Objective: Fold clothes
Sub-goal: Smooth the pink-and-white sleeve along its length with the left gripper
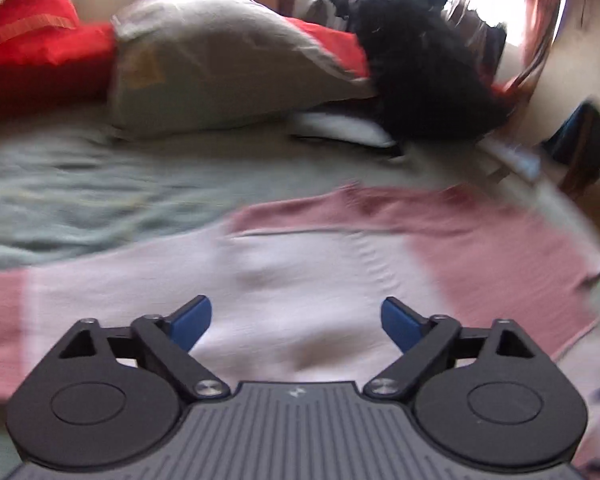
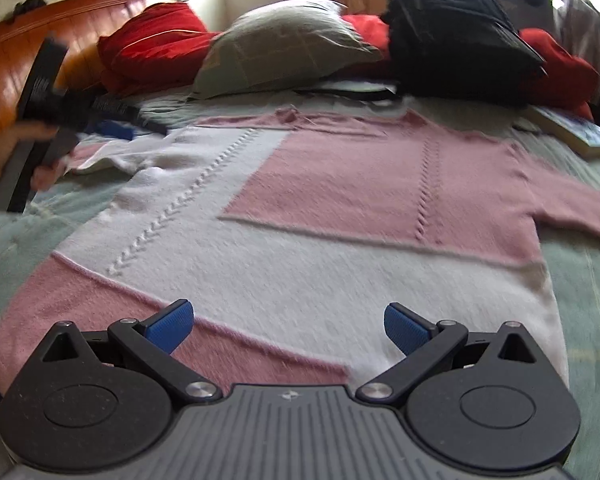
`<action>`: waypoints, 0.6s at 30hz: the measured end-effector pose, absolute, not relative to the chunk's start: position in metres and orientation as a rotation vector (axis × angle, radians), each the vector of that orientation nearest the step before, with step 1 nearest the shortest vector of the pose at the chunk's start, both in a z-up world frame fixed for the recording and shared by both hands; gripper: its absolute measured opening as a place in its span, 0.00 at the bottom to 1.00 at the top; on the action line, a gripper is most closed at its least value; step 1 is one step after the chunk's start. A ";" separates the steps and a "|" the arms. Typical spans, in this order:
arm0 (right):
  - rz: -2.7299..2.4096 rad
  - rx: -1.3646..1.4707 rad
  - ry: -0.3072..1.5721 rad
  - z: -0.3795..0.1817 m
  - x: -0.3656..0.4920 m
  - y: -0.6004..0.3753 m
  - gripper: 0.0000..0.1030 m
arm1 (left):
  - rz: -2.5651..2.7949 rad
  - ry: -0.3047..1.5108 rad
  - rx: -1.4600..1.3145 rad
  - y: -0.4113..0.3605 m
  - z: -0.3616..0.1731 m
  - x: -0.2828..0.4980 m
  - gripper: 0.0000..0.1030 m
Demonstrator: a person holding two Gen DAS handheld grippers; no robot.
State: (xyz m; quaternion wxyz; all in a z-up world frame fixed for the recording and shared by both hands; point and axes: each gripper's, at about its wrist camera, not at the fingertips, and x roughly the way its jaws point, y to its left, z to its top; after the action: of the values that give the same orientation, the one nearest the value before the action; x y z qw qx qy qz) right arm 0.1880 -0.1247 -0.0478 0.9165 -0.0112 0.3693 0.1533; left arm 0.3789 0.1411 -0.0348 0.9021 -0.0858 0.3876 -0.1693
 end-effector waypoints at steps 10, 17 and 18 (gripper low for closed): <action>0.435 0.020 0.813 -0.069 0.202 -0.118 1.00 | -0.262 0.916 -0.310 0.116 -0.083 0.453 0.90; 0.500 0.046 0.787 -0.076 0.201 -0.130 1.00 | -0.187 0.877 -0.331 0.112 -0.095 0.513 0.99; 0.506 0.050 0.785 -0.076 0.201 -0.132 1.00 | -0.181 0.872 -0.320 0.109 -0.096 0.517 0.99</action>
State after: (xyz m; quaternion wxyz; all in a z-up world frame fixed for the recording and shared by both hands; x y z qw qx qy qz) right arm 0.2014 -0.1316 -0.0763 0.8927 0.0241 0.3783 0.2437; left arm 0.5171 0.1091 -0.0957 0.8902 -0.1542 0.4198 -0.0871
